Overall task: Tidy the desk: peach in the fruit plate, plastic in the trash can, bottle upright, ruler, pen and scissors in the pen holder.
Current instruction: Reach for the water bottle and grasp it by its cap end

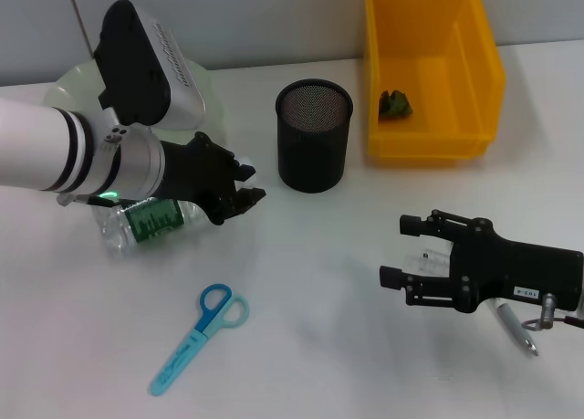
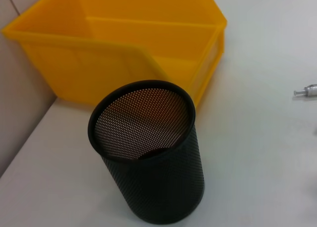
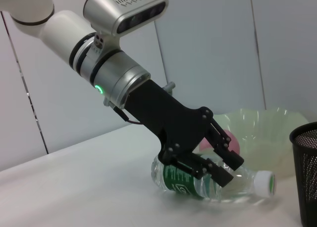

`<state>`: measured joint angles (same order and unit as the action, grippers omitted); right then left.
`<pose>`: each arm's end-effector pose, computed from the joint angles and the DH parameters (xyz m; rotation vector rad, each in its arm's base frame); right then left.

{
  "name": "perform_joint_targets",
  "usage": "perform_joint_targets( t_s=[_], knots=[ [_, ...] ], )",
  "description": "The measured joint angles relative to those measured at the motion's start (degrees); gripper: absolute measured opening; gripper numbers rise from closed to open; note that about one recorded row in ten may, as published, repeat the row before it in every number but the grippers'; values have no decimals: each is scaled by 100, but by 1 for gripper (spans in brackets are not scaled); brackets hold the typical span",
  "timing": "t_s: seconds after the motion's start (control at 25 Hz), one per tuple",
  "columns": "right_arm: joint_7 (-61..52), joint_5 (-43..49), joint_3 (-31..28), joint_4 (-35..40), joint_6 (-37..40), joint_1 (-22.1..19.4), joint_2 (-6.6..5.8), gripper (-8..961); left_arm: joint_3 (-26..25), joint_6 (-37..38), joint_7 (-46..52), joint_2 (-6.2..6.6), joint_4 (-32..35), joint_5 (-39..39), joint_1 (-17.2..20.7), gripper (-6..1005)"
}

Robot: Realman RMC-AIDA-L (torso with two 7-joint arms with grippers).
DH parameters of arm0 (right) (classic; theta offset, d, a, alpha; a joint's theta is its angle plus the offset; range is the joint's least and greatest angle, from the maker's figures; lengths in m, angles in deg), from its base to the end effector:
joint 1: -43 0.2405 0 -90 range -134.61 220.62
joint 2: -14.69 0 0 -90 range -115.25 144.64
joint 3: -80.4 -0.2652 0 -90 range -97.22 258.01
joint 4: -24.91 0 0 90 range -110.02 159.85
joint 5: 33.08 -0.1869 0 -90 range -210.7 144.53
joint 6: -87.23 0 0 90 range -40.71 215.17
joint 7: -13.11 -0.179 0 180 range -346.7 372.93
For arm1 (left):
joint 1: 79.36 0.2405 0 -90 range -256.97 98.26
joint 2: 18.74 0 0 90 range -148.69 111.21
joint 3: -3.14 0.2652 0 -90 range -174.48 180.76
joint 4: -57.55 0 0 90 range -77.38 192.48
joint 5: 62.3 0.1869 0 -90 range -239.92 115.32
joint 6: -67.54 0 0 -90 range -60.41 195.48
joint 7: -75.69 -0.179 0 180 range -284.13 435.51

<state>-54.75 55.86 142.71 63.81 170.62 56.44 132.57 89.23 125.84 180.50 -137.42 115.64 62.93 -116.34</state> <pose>0.2750 0.2716 -0.0426 -2.5992 0.5744 0.7874 -0.1793 0.3855 -0.0912 -2.7691 -0.1143 0.1011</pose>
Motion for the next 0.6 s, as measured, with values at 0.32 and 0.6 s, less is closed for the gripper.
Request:
perform_joint_targets(
  t_s=[0.32,0.6],
  knots=[
    [-29,0,0,12,1,-5,-14,843,46,-52,52,-12,86,0,-24,382],
    [-29,0,8,6,2,-1,-13,843,393,-385,68,-27,45,79,-179,782]
  ],
)
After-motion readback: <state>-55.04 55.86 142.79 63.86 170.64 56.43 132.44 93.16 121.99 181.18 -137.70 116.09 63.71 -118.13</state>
